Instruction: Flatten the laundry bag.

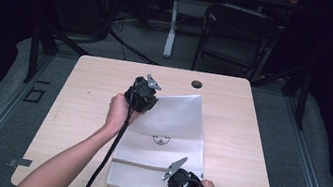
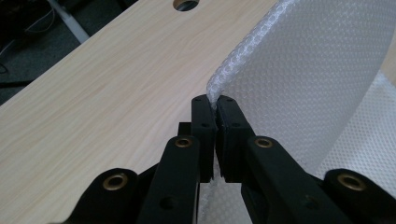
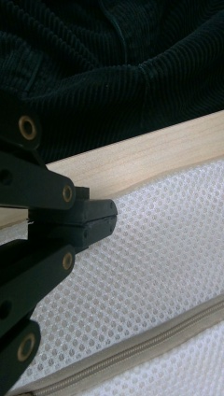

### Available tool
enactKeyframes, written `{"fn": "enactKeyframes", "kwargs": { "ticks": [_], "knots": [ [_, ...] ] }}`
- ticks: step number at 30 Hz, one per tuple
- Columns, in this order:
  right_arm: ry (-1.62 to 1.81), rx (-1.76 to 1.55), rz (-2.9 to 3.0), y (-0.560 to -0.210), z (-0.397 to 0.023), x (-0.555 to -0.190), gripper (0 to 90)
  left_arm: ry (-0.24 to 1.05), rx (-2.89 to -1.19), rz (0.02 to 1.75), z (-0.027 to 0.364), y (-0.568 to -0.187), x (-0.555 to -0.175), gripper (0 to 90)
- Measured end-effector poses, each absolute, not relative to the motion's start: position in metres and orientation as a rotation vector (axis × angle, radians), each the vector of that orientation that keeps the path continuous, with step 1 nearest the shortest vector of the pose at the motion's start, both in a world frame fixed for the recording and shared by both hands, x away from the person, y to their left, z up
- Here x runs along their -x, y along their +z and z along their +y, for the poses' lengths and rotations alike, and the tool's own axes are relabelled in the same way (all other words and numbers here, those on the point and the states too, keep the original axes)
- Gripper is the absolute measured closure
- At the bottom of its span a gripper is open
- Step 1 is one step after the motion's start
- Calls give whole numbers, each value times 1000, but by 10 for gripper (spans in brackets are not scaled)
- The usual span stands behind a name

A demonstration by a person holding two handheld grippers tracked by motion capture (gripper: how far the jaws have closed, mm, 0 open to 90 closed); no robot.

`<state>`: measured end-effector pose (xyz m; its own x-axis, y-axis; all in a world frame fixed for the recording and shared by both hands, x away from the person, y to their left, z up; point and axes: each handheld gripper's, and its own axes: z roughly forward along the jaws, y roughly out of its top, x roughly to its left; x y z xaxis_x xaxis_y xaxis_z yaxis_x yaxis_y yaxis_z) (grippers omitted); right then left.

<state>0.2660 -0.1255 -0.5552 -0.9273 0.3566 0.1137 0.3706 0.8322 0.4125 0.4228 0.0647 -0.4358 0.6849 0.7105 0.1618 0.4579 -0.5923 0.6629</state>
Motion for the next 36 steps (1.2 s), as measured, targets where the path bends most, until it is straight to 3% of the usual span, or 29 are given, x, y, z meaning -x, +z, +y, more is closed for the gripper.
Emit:
{"fn": "enactKeyframes", "kwargs": {
  "ticks": [7, 13, 36],
  "knots": [
    [-800, 697, -2978, -544, -140, -275, 900, 587, -2280, 917, 58, -443, -435, 867],
    [-683, 820, -2994, -553, -152, -285, 900, 603, -2261, 935, 54, -450, -445, 865],
    [-710, 900, -2955, -556, -148, -283, 900, 595, -2219, 1012, 38, -473, -484, 820]
  ]
}}
